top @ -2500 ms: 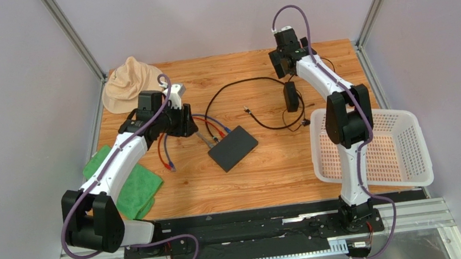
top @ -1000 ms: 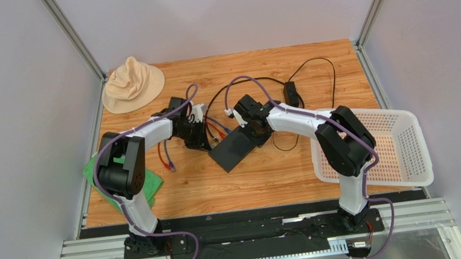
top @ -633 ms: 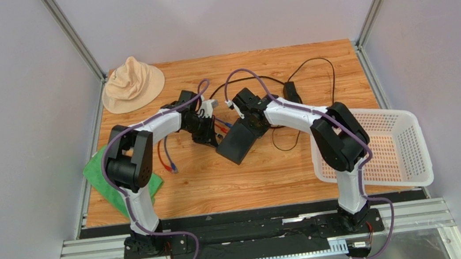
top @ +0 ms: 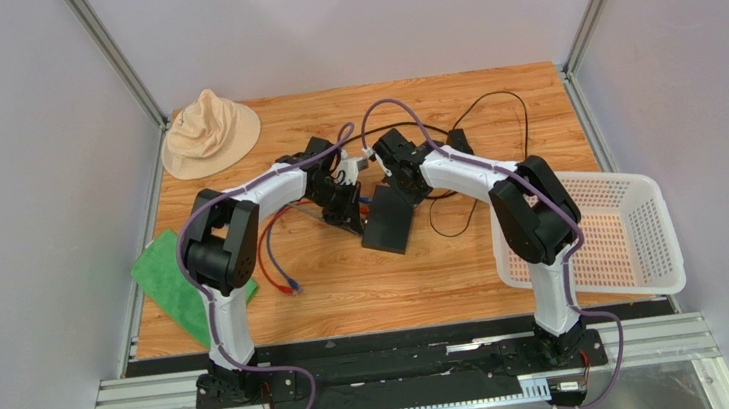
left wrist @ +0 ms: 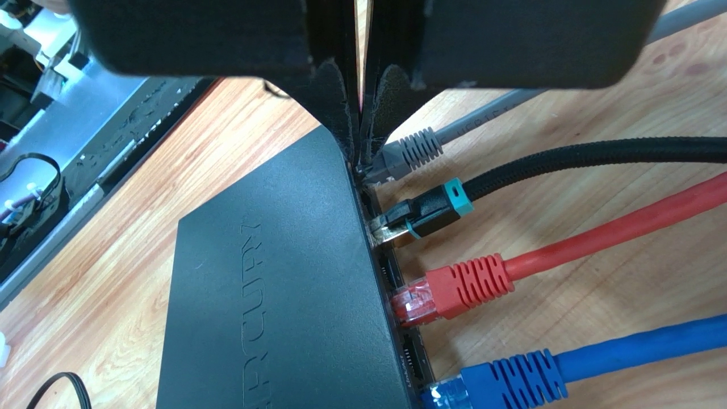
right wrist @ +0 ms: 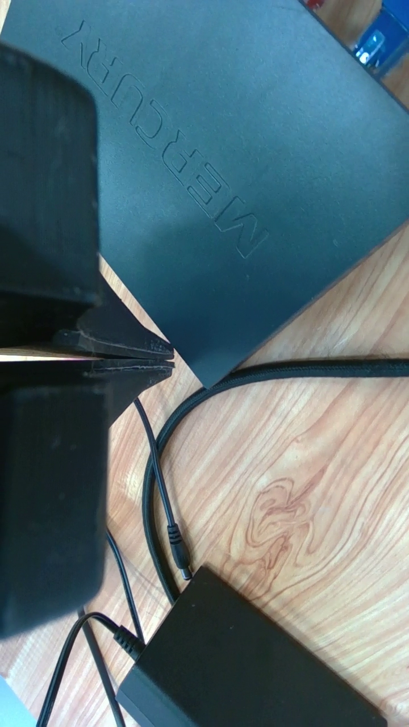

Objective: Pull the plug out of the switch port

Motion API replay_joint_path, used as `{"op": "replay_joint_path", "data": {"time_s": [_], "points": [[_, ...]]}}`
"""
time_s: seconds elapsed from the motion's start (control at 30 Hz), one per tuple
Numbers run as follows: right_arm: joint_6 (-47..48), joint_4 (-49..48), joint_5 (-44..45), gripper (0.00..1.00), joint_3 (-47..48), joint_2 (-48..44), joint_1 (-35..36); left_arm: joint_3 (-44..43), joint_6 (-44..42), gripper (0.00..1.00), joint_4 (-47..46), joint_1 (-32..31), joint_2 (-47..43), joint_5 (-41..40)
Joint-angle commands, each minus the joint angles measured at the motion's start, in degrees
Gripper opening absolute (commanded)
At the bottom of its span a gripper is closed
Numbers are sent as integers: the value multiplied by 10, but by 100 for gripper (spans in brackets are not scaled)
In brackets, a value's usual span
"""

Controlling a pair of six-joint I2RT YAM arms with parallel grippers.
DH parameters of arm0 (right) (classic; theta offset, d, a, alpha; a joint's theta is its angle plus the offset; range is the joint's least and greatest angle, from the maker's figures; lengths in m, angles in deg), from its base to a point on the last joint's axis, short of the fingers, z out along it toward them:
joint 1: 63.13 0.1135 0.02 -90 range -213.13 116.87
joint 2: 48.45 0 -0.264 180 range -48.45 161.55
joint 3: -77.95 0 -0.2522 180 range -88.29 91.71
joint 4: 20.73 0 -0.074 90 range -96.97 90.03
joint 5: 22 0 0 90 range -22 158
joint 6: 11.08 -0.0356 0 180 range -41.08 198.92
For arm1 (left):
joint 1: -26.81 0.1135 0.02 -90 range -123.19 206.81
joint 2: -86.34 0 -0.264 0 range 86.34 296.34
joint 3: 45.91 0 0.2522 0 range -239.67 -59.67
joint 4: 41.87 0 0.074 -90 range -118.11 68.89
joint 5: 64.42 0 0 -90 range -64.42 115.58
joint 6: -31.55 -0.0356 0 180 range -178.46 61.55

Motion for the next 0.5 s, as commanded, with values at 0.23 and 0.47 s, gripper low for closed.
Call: {"op": "replay_joint_path", "data": {"time_s": [0.23,0.47], "points": [[11,-40,-9,0,33,-10,-9,-67,-64,15,75,-12,-26,24],[27,-33,-50,30,3,-77,-16,-155,-64,55,90,116,-46,90]]}}
